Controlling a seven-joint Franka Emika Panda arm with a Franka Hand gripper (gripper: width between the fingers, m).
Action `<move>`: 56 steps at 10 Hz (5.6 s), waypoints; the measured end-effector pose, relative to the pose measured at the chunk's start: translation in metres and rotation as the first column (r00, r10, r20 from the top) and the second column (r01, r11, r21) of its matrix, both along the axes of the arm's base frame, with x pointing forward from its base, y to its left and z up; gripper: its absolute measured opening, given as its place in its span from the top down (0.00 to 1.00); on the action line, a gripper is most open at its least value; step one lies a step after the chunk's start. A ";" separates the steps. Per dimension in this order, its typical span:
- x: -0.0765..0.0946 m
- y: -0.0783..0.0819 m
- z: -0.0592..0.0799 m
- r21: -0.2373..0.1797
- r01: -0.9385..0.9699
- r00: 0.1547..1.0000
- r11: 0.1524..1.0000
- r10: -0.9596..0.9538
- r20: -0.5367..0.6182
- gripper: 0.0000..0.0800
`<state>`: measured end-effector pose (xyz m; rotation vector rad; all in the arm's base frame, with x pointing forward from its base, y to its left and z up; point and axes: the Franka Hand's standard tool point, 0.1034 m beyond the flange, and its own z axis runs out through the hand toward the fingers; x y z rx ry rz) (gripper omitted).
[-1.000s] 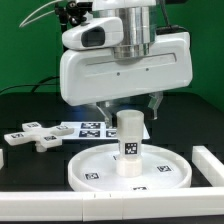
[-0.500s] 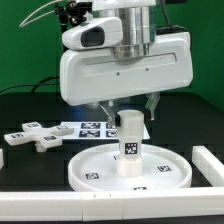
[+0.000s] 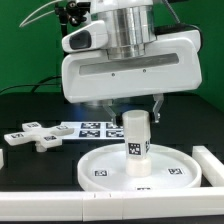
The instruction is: Assemble round table
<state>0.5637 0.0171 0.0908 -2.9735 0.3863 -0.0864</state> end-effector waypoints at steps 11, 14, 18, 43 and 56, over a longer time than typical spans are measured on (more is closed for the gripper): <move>-0.009 0.000 -0.002 0.047 0.794 0.604 0.606 -0.778 -0.174 0.49; -0.010 0.000 -0.002 0.038 0.922 0.383 0.386 -0.890 -0.249 0.49; -0.011 0.008 -0.004 -0.016 0.994 0.095 0.105 -0.947 -0.306 0.49; -0.005 0.004 -0.002 0.110 0.248 0.965 0.963 -0.236 -0.113 0.19; -0.009 0.020 -0.009 -0.029 -0.745 0.667 0.667 0.745 -0.011 0.19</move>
Offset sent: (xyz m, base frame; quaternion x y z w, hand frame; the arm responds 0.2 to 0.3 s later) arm 0.0000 0.0000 0.0000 0.0000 0.0000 0.1296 0.9916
